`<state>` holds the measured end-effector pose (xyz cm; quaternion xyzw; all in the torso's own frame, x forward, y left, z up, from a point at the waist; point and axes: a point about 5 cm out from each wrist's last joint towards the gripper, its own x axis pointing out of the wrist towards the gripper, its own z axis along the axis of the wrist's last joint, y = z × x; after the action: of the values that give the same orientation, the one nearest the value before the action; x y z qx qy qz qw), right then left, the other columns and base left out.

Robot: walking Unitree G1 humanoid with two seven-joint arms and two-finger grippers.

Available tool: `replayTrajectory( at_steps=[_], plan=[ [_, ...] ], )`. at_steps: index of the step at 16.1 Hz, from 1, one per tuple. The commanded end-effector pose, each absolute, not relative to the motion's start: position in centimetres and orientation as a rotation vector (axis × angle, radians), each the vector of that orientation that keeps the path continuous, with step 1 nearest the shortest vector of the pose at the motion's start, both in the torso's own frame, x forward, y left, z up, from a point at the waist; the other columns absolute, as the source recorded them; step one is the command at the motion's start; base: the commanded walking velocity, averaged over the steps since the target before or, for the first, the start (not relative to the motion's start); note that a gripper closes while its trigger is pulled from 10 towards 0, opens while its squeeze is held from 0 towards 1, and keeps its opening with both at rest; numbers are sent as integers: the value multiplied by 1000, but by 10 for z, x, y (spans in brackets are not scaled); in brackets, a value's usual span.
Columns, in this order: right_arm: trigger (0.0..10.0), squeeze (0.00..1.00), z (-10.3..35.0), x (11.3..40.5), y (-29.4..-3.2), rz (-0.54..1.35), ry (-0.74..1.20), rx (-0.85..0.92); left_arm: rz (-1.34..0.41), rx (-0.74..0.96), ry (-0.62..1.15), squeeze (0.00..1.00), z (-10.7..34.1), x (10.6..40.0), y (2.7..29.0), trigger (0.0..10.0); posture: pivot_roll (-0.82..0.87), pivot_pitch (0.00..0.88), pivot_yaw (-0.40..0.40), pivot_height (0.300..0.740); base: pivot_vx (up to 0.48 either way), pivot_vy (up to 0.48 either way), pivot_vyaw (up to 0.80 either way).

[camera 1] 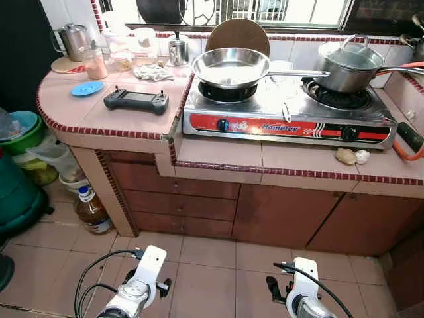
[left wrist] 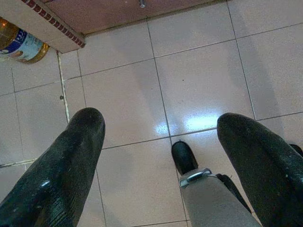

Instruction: Kitchen organization

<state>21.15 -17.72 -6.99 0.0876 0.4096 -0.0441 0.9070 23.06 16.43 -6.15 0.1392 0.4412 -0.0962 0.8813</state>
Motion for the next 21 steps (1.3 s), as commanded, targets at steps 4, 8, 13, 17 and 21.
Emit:
replayTrajectory(
  at_steps=[4,8,13,17,21],
  plan=[
    [10000,0,-64,227,-146,9,887,131,-155,151,805,0,-49,249,134,10000,182,0,-151,740,0,0,0],
    [10000,0,-66,223,-152,-1,900,102,-155,181,799,0,-48,251,138,10000,175,0,-131,740,0,0,0],
    [10000,0,-76,204,-165,-49,939,75,-198,263,799,0,-48,251,149,10000,165,0,-64,740,0,0,0],
    [10000,0,-66,217,-167,16,807,83,-421,362,705,0,-47,245,141,10000,141,0,-57,740,0,0,0],
    [10000,0,-45,240,-169,73,610,112,-497,306,561,0,-42,240,139,10000,125,0,-79,740,0,0,0]
  ],
)
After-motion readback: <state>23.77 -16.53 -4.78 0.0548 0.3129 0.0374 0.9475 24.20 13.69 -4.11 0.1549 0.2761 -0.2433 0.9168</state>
